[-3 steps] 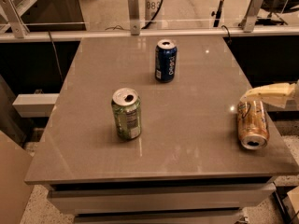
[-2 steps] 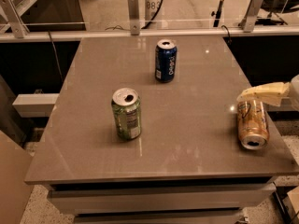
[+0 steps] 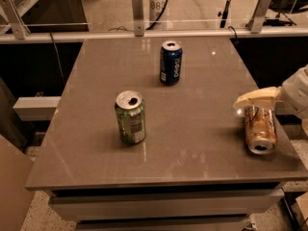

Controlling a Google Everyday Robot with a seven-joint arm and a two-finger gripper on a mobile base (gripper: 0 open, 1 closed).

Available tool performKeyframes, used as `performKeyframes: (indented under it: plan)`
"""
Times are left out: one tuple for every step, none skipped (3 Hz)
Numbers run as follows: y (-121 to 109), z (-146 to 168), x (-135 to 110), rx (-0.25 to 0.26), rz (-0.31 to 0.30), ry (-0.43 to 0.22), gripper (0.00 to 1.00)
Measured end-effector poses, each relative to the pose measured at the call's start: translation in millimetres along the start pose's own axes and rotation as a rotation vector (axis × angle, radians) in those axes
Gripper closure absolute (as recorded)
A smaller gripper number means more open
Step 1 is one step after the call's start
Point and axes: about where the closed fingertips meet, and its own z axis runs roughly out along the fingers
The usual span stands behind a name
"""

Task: Place orange can upright

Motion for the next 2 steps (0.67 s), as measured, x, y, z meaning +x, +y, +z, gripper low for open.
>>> performKeyframes:
  plan:
    - [-7.9,7.4,-2.3,-0.037,-0.027,-0.018,0.00]
    - [-11.7,9.8,-1.9,-0.056,-0.049,-0.030,0.00]
